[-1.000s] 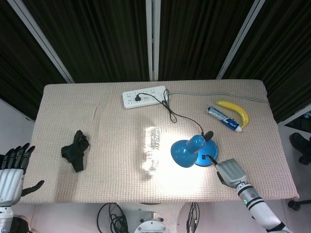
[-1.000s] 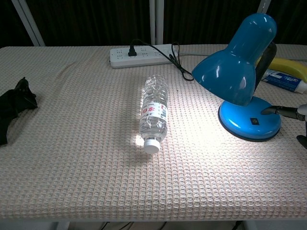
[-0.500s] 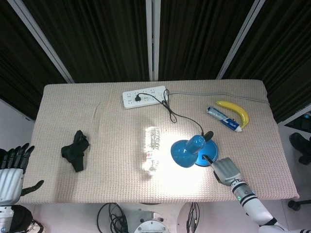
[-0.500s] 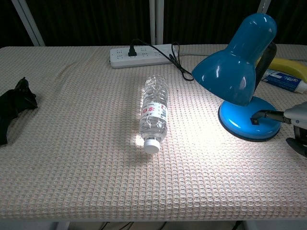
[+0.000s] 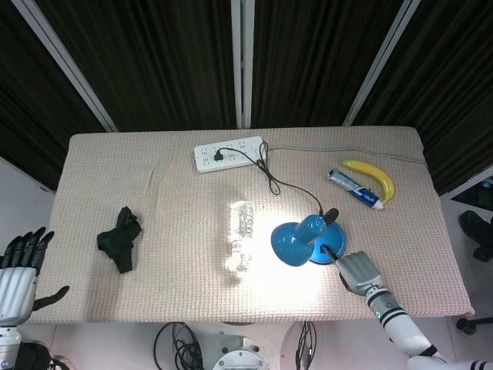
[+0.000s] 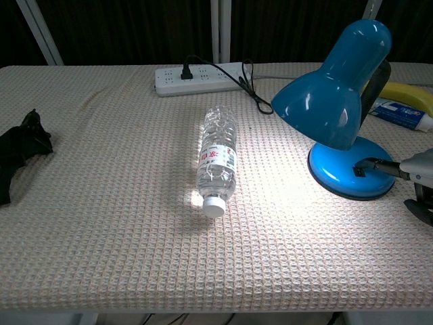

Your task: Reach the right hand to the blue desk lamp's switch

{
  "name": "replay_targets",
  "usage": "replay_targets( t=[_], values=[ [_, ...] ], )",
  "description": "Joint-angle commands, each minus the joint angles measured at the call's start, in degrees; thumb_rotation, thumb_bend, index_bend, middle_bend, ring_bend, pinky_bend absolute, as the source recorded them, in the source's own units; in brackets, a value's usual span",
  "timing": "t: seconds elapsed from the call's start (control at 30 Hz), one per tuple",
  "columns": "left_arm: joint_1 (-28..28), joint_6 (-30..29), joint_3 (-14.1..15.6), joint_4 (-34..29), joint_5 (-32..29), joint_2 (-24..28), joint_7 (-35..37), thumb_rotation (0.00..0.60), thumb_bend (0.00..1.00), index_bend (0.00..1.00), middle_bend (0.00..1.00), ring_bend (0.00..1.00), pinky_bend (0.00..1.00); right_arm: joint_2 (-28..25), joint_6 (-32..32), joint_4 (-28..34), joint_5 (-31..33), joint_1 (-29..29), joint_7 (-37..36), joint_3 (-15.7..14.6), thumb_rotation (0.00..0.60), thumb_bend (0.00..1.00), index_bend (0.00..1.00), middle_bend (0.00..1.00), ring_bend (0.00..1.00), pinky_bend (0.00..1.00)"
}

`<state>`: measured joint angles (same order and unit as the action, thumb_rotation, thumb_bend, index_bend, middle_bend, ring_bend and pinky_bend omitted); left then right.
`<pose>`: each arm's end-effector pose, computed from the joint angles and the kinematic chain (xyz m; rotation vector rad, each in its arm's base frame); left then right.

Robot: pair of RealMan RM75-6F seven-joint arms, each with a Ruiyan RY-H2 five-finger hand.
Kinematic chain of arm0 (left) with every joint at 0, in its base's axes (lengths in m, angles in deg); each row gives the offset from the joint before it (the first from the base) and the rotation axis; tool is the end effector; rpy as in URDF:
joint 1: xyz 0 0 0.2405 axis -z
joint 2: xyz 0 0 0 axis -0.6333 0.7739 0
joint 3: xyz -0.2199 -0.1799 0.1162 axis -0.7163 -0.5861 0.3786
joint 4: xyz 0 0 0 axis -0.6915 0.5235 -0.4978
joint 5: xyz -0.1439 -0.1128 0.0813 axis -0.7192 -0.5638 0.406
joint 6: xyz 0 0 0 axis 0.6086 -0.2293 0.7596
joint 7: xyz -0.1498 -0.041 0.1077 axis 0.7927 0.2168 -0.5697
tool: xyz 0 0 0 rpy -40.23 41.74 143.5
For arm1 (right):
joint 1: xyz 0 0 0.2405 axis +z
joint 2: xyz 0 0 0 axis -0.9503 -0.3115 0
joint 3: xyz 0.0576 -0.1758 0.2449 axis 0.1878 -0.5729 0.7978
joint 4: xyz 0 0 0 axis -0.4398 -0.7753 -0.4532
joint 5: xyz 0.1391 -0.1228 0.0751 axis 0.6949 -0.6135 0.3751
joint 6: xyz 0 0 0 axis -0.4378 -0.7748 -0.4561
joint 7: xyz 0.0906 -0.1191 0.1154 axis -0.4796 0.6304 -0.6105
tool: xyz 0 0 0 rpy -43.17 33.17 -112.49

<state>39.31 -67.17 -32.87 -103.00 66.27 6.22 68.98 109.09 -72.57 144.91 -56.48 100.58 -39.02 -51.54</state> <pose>-0.3314 0.1903 0.1965 -1.3786 -0.8841 -0.8769 -0.2866 -0.2843 0.0216 2.0132 -0.9795 0.3442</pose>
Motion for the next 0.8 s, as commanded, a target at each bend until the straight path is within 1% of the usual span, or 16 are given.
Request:
replay_targets(
  t=[0.03, 0.27, 0.4, 0.5, 0.63, 0.7, 0.8],
  values=[
    [0.0, 0.1, 0.0, 0.2, 0.0, -0.1, 0.1, 0.600, 0.00, 0.00, 0.00, 0.00, 0.00, 0.6, 0.1, -0.4, 1.2, 0.8, 0.8, -0.5, 0.600, 0.61, 0.00, 1.00, 0.91, 0.87],
    [-0.1, -0.3, 0.0, 0.4, -0.1, 0.1, 0.7, 0.600, 0.00, 0.01, 0.00, 0.00, 0.00, 1.7, -1.9, -0.7, 2.6, 1.9, 2.4, -0.8, 0.600, 0.59, 0.00, 1.00, 0.91, 0.87],
    [-0.2, -0.4, 0.0, 0.5, -0.1, 0.2, 1.1, 0.600, 0.00, 0.01, 0.00, 0.00, 0.00, 0.9, -4.0, 0.4, 0.5, 1.3, 0.6, -0.7, 0.600, 0.59, 0.00, 1.00, 0.91, 0.87],
    [-0.2, -0.5, 0.0, 0.6, 0.0, 0.3, 1.2, 0.600, 0.00, 0.00, 0.00, 0.00, 0.00, -1.0, -6.9, 1.9, -3.3, -0.3, -2.3, -1.0, 0.600, 0.59, 0.00, 1.00, 0.91, 0.87],
    [-0.3, -0.8, 0.0, 0.6, 0.4, 0.3, 1.4, 0.600, 0.00, 0.00, 0.00, 0.00, 0.00, -5.2, -13.0, 3.1, -11.6, -4.5, -9.4, -2.3, 0.600, 0.56, 0.00, 1.00, 0.91, 0.87],
    [-0.3, -0.9, 0.0, 0.5, 0.5, 0.4, 1.5, 0.600, 0.00, 0.00, 0.00, 0.00, 0.00, -6.7, -17.0, 1.8, -15.8, -7.1, -13.3, -2.9, 0.600, 0.50, 0.00, 1.00, 0.90, 0.86],
    [-0.1, -0.8, -0.1, 0.5, 0.7, 0.3, 1.6, 0.600, 0.00, 0.00, 0.00, 0.00, 0.00, -8.3, -24.3, -2.9, -21.9, -11.8, -21.0, -3.8, 0.600, 0.46, 0.00, 0.98, 0.86, 0.83]
  ],
)
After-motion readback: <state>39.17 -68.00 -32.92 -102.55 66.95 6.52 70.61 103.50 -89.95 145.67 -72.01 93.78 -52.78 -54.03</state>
